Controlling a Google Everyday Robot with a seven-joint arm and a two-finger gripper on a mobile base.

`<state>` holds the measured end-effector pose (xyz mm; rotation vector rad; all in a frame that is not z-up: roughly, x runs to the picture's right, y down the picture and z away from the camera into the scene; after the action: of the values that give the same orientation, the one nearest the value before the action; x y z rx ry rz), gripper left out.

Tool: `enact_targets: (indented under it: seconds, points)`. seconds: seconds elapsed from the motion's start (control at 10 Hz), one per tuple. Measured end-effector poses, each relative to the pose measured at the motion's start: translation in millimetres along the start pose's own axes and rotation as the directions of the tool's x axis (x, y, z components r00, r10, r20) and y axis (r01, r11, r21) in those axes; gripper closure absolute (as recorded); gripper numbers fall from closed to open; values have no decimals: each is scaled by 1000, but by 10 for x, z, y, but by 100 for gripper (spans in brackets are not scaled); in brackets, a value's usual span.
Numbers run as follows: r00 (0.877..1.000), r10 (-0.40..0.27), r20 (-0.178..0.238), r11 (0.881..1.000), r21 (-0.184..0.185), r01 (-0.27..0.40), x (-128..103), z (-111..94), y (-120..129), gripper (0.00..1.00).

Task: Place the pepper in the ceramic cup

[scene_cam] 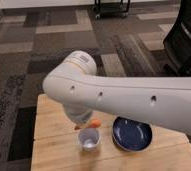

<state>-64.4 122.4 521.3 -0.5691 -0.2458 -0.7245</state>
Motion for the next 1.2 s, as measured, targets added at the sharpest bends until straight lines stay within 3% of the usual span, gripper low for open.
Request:
enact_targets:
  seconds: [0.1, 0.7, 0.9, 1.2]
  points:
    - [999, -43, 13, 999, 12, 43, -170, -93, -50, 100]
    - [994, -105, 8, 994, 18, 105, -448, -362, -36, 100]
    - [995, -97, 22, 995, 3, 97, -475, -327, 27, 100]
    - [995, -60, 81, 998, -25, 62, -500, -121, 125, 100]
